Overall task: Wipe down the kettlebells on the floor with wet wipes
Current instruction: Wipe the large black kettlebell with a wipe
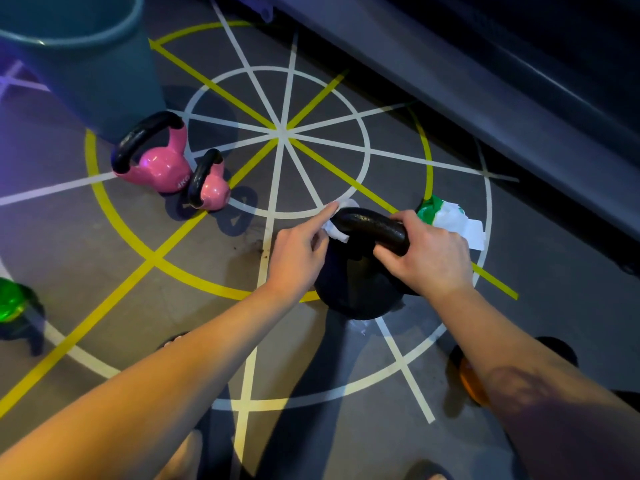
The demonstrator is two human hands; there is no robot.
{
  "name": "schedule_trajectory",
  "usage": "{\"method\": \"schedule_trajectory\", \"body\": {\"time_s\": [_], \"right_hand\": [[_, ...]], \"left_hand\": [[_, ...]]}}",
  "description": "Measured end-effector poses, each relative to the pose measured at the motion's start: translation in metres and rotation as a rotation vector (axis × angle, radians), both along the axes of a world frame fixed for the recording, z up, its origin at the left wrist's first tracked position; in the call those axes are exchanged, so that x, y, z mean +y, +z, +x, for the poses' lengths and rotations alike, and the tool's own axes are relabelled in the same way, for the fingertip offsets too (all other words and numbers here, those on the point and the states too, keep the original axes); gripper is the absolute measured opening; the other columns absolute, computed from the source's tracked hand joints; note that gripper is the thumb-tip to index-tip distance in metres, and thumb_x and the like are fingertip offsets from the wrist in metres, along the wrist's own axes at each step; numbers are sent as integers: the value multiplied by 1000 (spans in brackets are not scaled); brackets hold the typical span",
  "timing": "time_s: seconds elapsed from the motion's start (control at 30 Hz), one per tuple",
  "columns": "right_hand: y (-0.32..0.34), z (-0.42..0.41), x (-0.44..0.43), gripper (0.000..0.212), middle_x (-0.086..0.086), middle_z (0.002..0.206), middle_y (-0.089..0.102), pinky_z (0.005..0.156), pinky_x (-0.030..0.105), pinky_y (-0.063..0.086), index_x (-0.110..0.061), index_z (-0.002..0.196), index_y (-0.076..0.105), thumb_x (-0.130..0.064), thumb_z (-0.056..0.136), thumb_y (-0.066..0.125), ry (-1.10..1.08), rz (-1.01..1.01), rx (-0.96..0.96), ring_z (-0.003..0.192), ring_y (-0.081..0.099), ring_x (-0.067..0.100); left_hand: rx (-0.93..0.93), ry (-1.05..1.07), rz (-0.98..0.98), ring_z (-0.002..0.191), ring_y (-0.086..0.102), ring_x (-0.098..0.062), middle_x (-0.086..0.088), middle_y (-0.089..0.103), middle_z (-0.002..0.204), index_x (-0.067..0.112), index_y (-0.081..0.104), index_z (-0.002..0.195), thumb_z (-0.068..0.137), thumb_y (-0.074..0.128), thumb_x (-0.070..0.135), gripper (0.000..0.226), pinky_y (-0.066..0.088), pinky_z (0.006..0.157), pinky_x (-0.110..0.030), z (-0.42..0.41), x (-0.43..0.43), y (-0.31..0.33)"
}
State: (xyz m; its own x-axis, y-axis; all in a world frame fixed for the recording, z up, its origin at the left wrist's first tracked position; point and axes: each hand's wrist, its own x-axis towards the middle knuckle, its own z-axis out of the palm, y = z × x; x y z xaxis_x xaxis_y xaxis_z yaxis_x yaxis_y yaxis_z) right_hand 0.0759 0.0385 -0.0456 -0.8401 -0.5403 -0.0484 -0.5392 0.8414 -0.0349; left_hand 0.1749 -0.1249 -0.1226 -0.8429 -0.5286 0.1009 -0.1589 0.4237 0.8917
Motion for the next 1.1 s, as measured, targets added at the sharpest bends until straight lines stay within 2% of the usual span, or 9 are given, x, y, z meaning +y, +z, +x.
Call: {"method": "schedule_trajectory", "body": {"time_s": [0.1, 0.2, 0.3, 0.43, 0.53, 0.7, 0.87, 1.0, 1.1], "right_hand": [[0, 0, 0, 48, 1, 97, 74, 70, 32, 37, -31, 128, 59, -57, 88, 64, -10, -28, 4, 93, 69, 30], [2, 1, -1, 48, 1, 98, 74, 70, 31, 36, -31, 129, 58, -57, 89, 64, -6, -24, 1, 94, 69, 29], [1, 1, -1, 48, 0, 98, 74, 69, 30, 35, -31, 130, 59, -57, 90, 63, 2, -24, 15, 93, 70, 27], [0, 0, 0, 48, 0, 98, 74, 69, 30, 35, -30, 129, 59, -58, 89, 64, 8, -24, 19, 93, 70, 28], [-1, 0, 2, 48, 0, 96, 74, 68, 30, 36, -30, 127, 60, -57, 88, 65, 3, -45, 34, 91, 70, 29], [0, -1, 1, 47, -3, 103, 74, 70, 31, 36, -32, 128, 57, -58, 89, 61, 2, -17, 12, 97, 69, 26], [2, 1, -1, 48, -2, 105, 74, 70, 30, 34, -31, 130, 56, -58, 90, 61, 2, -5, 10, 98, 69, 27], [1, 0, -1, 48, -1, 100, 74, 69, 31, 37, -31, 129, 57, -58, 90, 62, 4, -5, 17, 94, 70, 28], [0, 0, 1, 47, 1, 96, 74, 70, 33, 44, -30, 127, 59, -57, 89, 63, 2, -12, 19, 91, 70, 29]], "left_hand": [[-80, -3, -14, 61, 52, -7, 10, 53, 62, 30, 63, 139, 96, 56, 7, 50, 37, 68, -25, -7, -6, -13], [-272, -76, -26, 74, 59, -33, -4, 63, 68, 24, 72, 100, 95, 56, 12, 21, 26, 61, -31, -5, -6, -30], [-321, -24, 70, 70, 53, -33, 2, 53, 57, 17, 61, 75, 94, 58, 12, 19, 25, 59, -35, -2, -1, -37], [-145, 53, 271, 91, 71, -7, 13, 77, 94, 28, 77, 110, 97, 61, 21, 21, 56, 80, -32, 0, 4, -29], [7, 113, 318, 107, 65, 9, 23, 71, 114, 28, 72, 128, 98, 60, 11, 37, 53, 97, -22, 1, 1, -9], [-20, 70, 123, 59, 53, -5, 24, 60, 62, 32, 63, 139, 97, 55, 7, 50, 37, 66, -9, 1, 2, -6], [-154, -43, 158, 89, 71, -15, 7, 78, 96, 36, 72, 123, 98, 60, 23, 30, 54, 81, -32, -12, -10, -31], [-244, -60, 204, 86, 66, -10, 5, 78, 89, 29, 79, 102, 92, 67, 20, 17, 45, 69, -20, -14, -6, -38], [-257, -23, 277, 88, 67, -8, 8, 78, 88, 29, 79, 102, 92, 66, 17, 20, 50, 75, -27, -14, -1, -39]]}}
